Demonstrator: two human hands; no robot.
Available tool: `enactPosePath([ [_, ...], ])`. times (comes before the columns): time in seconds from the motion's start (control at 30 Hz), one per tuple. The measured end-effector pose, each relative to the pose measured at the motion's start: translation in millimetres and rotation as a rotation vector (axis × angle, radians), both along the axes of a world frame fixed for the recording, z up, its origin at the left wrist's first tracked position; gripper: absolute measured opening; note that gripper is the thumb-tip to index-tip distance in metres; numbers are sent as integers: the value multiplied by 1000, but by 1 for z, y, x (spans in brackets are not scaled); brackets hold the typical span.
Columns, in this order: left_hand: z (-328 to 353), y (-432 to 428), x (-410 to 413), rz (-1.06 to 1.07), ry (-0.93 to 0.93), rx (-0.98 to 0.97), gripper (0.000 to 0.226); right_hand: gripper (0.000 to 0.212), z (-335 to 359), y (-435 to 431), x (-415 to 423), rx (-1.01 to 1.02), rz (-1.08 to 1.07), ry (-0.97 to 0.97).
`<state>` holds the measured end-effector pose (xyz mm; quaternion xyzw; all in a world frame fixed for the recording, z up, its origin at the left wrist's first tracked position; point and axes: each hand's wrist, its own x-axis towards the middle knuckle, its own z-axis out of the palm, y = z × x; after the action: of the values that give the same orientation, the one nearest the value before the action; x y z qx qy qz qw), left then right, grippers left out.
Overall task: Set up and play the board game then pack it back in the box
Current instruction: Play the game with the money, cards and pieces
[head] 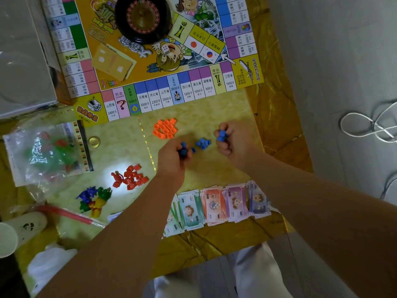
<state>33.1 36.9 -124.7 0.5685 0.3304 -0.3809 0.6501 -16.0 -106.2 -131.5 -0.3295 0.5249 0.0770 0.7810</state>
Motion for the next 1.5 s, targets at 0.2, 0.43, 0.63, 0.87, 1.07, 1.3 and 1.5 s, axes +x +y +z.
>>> enactPosePath([
  [0.2,11,14,3,7,61,-242,19,22,3,4,0,2,92,-31],
  [0.43,2,16,-1,-312,-116,88,46,30,11,8,-1,-249,257,87],
  [0.63,-2,16,-13,-790,-643,683,37,12,5,12,-12,-957,919,162],
  [0.87,-8,11,-15,-1121,-776,842,23,22,-5,16,-13,-1144,1112,117],
  [1.07,-15,11,-8,-865,-672,639,16,4,-13,11,-12,-927,846,59],
  [1.3,-1,10,2,-294,-87,43,42,33,3,3,0,-366,297,37],
  [1.5,-9,0,-1,-803,-638,624,28,29,-4,12,-1,-837,823,207],
])
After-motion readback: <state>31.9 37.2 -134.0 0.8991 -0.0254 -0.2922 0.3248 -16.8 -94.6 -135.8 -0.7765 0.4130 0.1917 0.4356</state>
